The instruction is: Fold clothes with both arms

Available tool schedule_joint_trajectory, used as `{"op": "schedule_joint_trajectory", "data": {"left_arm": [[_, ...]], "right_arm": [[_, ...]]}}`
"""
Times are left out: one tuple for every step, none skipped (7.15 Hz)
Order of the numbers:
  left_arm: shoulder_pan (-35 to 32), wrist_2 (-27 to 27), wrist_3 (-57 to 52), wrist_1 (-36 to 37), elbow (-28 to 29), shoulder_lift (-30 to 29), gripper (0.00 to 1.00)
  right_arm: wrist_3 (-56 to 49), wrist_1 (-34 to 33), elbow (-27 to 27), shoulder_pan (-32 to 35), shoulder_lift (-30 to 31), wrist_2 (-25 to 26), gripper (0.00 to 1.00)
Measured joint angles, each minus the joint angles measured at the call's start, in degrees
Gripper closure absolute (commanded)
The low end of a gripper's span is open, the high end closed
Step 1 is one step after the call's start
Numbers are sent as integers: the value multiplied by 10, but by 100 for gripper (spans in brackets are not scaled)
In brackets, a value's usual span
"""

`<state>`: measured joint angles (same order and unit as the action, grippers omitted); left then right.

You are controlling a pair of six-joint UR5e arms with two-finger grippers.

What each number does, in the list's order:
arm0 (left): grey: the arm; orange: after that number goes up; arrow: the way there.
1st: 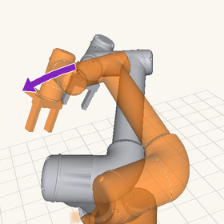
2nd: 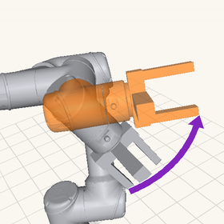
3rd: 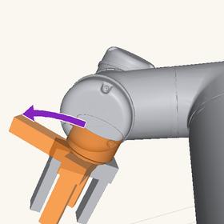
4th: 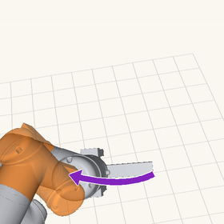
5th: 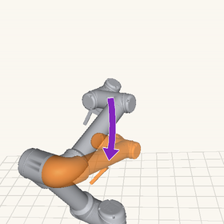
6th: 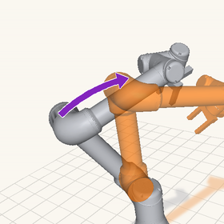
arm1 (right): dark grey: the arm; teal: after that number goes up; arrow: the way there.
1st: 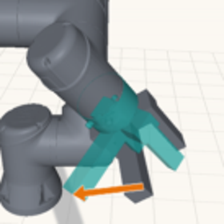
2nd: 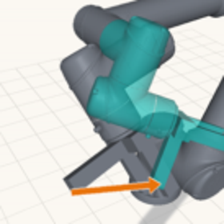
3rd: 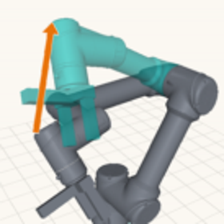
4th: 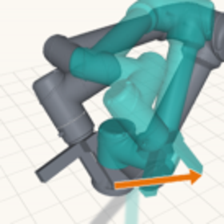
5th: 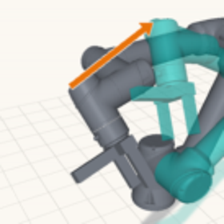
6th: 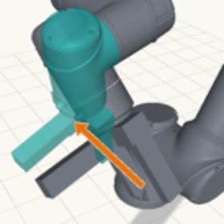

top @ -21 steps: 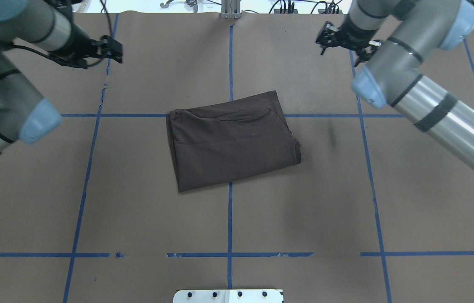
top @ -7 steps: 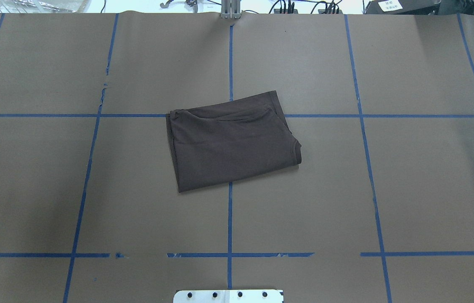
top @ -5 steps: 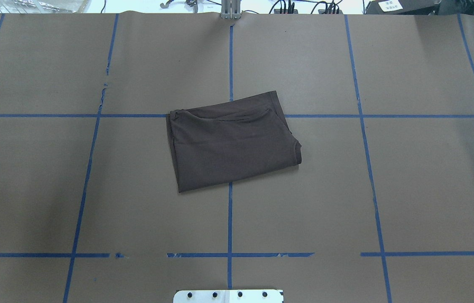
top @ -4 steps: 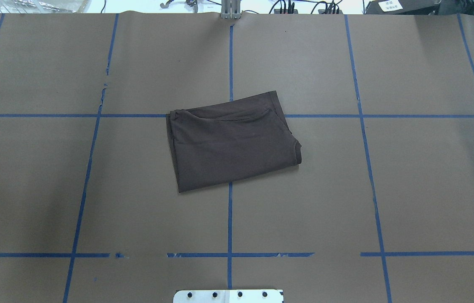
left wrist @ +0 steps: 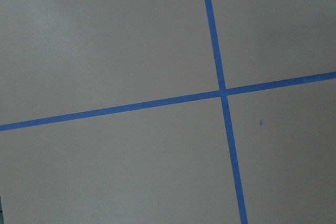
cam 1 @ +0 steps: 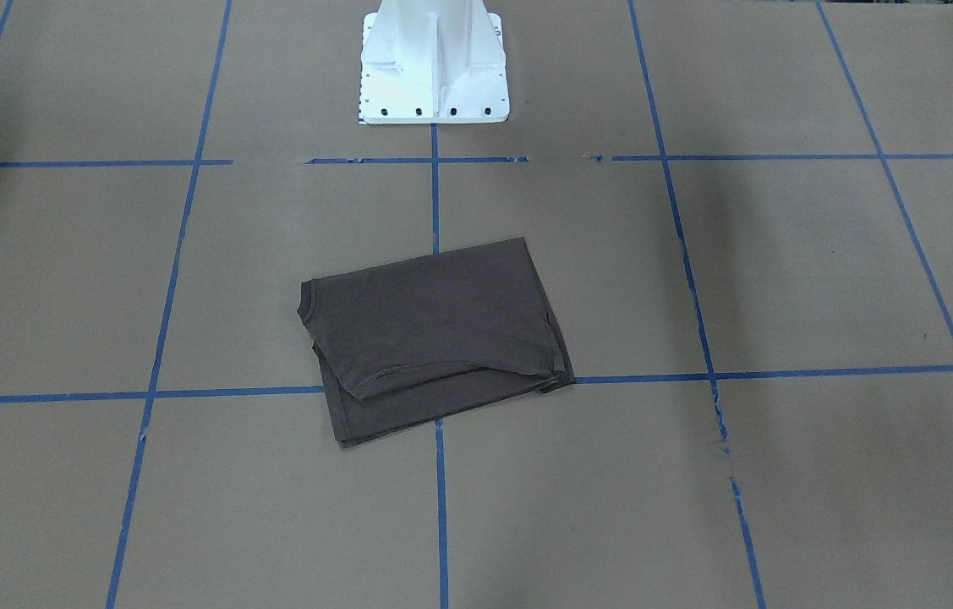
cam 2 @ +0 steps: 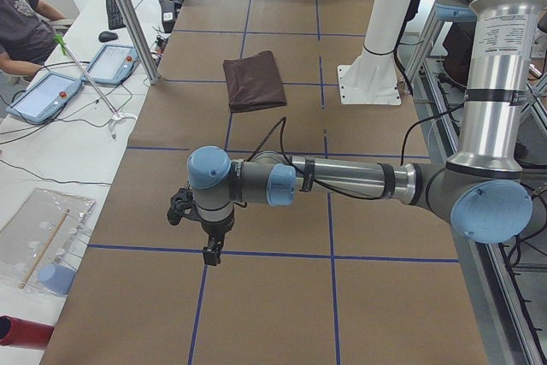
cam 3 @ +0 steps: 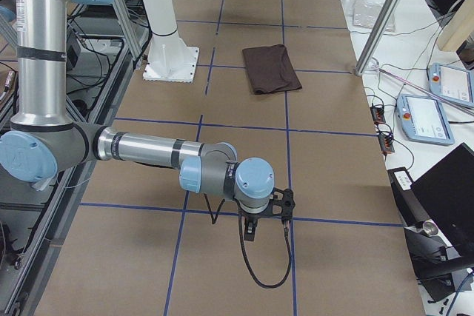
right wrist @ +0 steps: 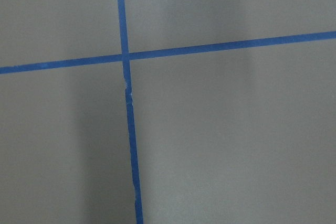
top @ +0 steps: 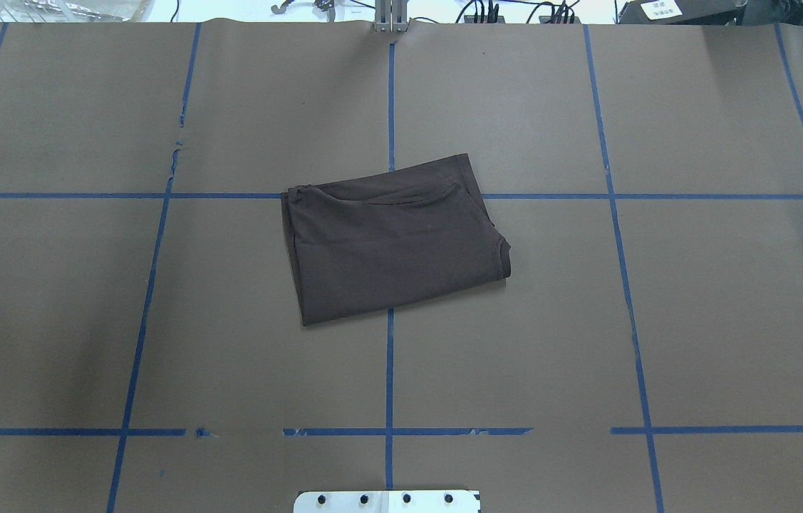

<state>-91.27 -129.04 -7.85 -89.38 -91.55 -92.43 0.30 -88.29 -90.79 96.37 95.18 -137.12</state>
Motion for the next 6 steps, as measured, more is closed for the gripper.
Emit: {"op": "schedule_joint_trajectory", "data": {"left_arm": [[0, 0, 0, 0, 0, 0, 0], [0, 0, 0, 0, 0, 1, 0], [0, 0, 0, 0, -1, 1, 0], [0, 0, 0, 0, -1, 1, 0], [0, 0, 0, 0, -1, 1, 0], [0, 0, 0, 0, -2, 1, 0]], "right_arm": [[16, 15, 4, -2, 0, 0, 0], [23, 21, 5, -6, 0, -1, 0], [26, 24, 4, -10, 0, -2, 0], [27, 25, 4, -12, -1, -2, 0], [27, 25, 4, -14, -1, -3, 0], [27, 25, 4, -14, -1, -3, 0]]}}
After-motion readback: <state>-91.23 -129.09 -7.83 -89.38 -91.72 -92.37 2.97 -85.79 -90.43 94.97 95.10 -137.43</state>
